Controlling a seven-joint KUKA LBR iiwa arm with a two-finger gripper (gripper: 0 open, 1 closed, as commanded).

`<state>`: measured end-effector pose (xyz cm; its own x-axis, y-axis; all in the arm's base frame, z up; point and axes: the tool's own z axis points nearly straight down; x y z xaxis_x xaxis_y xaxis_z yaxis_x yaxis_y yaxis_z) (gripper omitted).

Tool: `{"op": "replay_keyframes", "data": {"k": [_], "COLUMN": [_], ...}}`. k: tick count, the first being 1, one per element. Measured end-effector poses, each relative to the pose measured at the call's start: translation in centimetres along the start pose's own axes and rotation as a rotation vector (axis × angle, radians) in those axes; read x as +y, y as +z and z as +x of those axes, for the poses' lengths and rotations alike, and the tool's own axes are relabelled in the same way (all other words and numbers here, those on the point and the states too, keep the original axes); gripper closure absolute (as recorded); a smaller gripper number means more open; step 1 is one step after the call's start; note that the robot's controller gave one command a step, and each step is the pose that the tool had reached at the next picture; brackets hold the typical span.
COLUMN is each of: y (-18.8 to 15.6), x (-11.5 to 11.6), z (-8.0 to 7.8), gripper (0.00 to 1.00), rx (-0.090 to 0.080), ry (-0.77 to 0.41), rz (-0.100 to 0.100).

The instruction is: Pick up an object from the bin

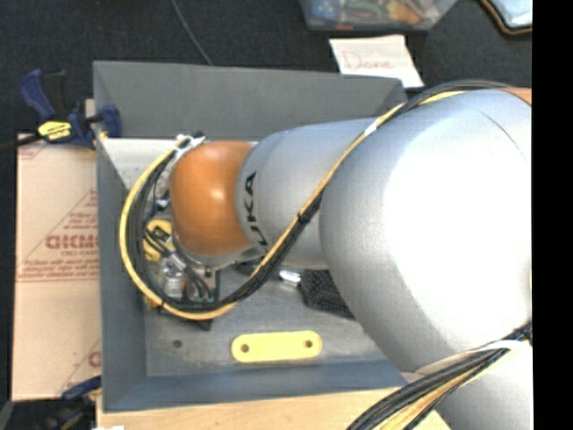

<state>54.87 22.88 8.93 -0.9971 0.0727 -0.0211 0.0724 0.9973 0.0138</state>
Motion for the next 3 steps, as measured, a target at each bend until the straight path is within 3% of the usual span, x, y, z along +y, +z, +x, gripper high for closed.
{"op": "replay_keyframes", "data": {"k": [3], "y": [-5.0], "x": [0.0], "z": [-0.3], "gripper": [1.00], "rx": [-0.003], "ry": [0.003], "rz": [-0.002]}}
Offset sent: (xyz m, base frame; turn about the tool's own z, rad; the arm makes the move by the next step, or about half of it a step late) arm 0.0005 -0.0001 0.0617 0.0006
